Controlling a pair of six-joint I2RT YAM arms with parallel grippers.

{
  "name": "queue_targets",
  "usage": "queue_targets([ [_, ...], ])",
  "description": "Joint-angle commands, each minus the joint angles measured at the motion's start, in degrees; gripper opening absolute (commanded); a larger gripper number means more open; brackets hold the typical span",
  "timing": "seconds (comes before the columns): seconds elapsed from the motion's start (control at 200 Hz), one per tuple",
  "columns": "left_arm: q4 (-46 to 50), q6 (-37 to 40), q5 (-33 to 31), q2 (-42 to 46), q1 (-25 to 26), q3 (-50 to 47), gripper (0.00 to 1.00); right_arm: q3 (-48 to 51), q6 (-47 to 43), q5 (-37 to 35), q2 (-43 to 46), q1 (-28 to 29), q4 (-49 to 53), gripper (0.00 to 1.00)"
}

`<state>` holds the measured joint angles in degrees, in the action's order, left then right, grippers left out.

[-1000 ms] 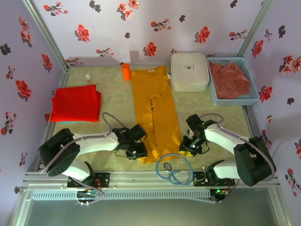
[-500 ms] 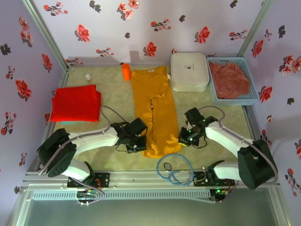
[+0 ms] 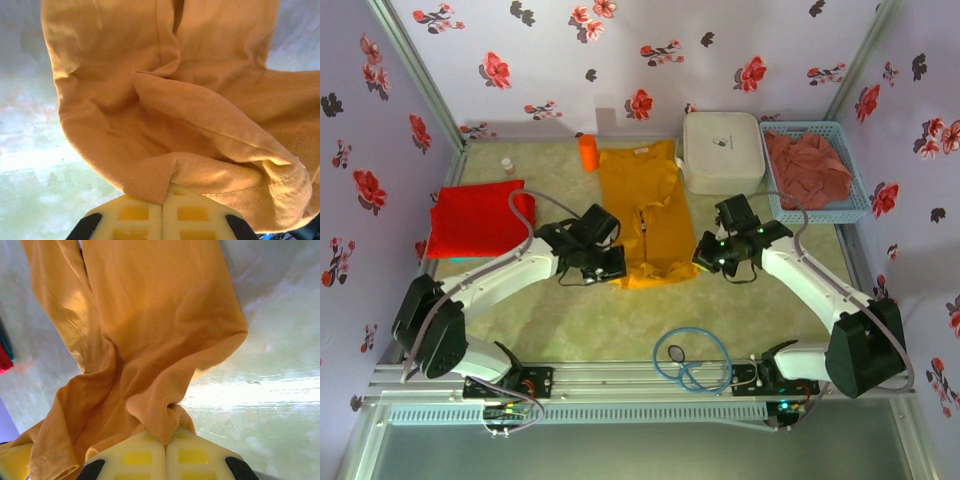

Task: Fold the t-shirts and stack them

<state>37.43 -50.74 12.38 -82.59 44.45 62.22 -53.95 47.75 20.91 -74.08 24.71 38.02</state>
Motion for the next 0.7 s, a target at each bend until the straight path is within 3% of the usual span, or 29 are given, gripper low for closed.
queue_targets([
  [0.0,4.5,5.9,0.9,0.9,-2.6,3.4,0.0,-3.3,1.7,1.2,-1.0,-1.0,1.9,0.0],
  [0.315,6.3,14.9,1.0,-4.8,-11.4,11.6,0.0,-12.2,0.1,3.9,-10.7,-5.3,-2.7,0.0],
  [0.695,5.5,20.4,3.3,-18.4,-15.1,22.1,0.0,-22.7,-3.4,8.6,-24.9,-10.0,-4.1,0.0],
])
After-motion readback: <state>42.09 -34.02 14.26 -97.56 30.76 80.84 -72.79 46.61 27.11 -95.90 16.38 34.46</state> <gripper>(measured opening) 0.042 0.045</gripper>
